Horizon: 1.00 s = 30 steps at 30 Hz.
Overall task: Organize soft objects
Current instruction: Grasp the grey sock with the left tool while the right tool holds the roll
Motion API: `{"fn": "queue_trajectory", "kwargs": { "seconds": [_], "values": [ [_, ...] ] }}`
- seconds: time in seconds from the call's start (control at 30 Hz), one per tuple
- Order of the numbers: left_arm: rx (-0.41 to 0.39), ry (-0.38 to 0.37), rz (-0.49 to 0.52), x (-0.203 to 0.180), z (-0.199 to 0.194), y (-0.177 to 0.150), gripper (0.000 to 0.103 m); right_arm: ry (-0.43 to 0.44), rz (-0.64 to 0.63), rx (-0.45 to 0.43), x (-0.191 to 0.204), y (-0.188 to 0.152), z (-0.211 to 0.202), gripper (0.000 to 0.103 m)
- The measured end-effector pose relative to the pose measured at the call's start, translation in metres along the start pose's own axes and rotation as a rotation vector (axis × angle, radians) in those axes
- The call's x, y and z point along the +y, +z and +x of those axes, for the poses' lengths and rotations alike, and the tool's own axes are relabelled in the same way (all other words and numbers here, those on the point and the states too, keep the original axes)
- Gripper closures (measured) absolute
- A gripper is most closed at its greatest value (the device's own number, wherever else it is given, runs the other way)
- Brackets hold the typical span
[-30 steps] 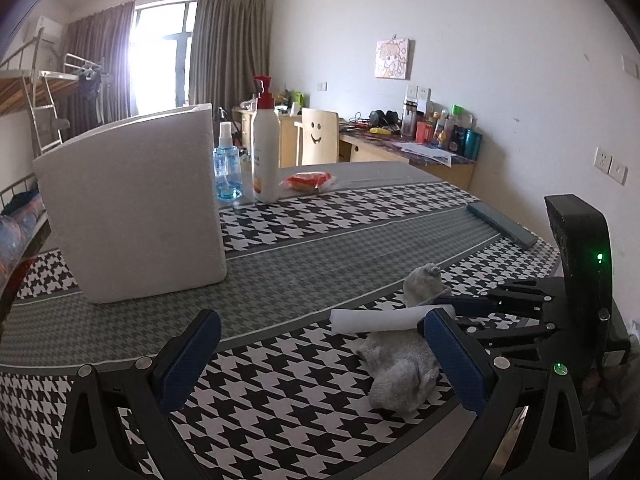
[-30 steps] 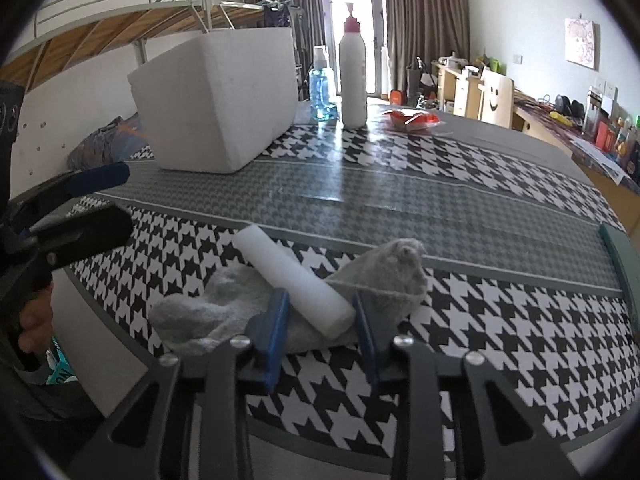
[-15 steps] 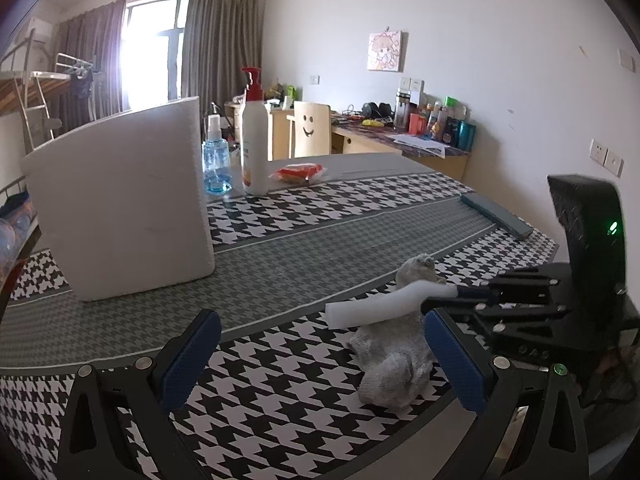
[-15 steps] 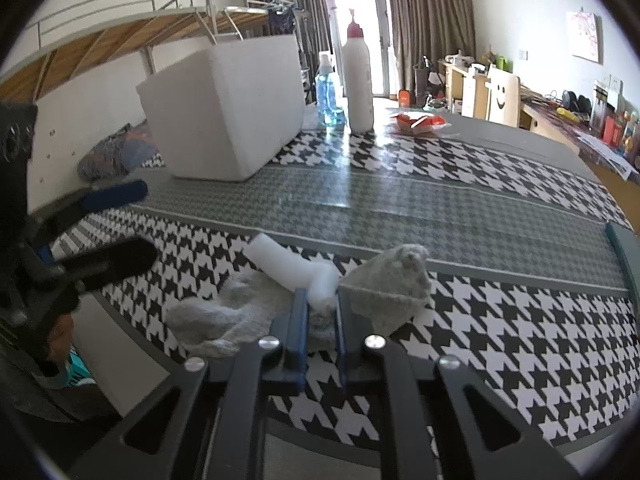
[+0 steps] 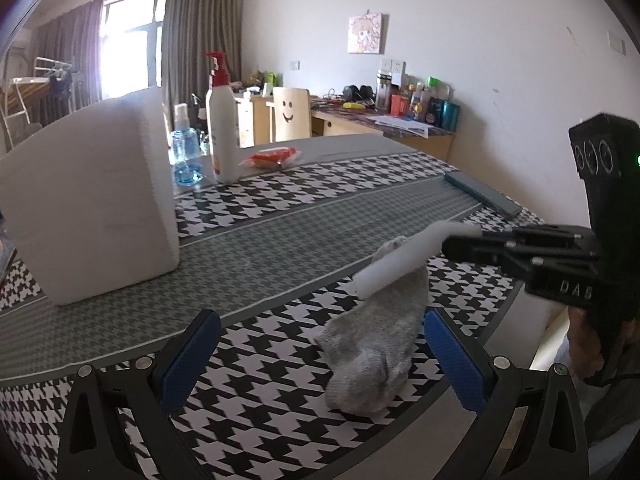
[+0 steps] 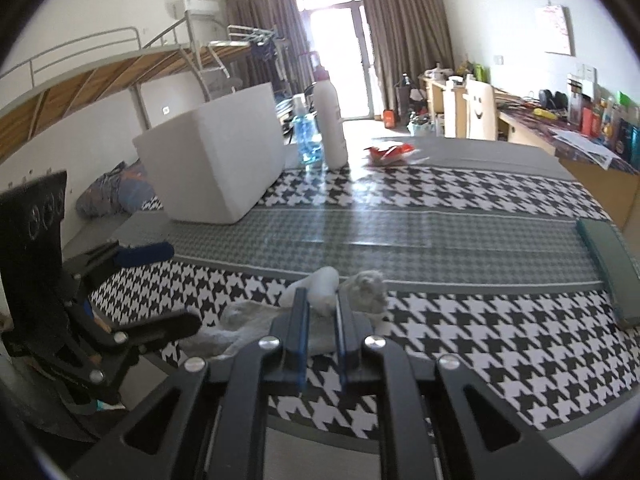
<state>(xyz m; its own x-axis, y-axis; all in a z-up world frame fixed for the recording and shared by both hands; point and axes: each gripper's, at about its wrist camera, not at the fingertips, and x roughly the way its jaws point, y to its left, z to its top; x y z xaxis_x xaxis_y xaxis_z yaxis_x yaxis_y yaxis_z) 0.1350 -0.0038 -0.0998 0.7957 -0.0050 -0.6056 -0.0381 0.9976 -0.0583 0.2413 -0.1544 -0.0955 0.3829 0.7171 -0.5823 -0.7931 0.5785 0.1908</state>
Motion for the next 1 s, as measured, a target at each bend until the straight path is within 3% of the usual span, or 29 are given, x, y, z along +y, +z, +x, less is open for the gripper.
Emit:
{"fn": "queue_trajectory", "kwargs": {
  "seconds": [0.23, 0.6, 1.0],
  "values": [
    [0.044, -0.018, 0.011, -0.006, 0.013, -0.001, 0.002, -0.036, 0.038, -0.024, -0.011, 0.002, -0.010, 0.088],
    [0.127, -0.025, 0.044, -0.016, 0.031, -0.005, 0.030, -0.060, 0.068, -0.059, -0.019, 0.005, -0.023, 0.088],
    [0.172, -0.039, 0.071, -0.024, 0.041, -0.009, 0.051, -0.075, 0.087, -0.088, -0.027, 0.005, -0.031, 0.088]
  ]
}}
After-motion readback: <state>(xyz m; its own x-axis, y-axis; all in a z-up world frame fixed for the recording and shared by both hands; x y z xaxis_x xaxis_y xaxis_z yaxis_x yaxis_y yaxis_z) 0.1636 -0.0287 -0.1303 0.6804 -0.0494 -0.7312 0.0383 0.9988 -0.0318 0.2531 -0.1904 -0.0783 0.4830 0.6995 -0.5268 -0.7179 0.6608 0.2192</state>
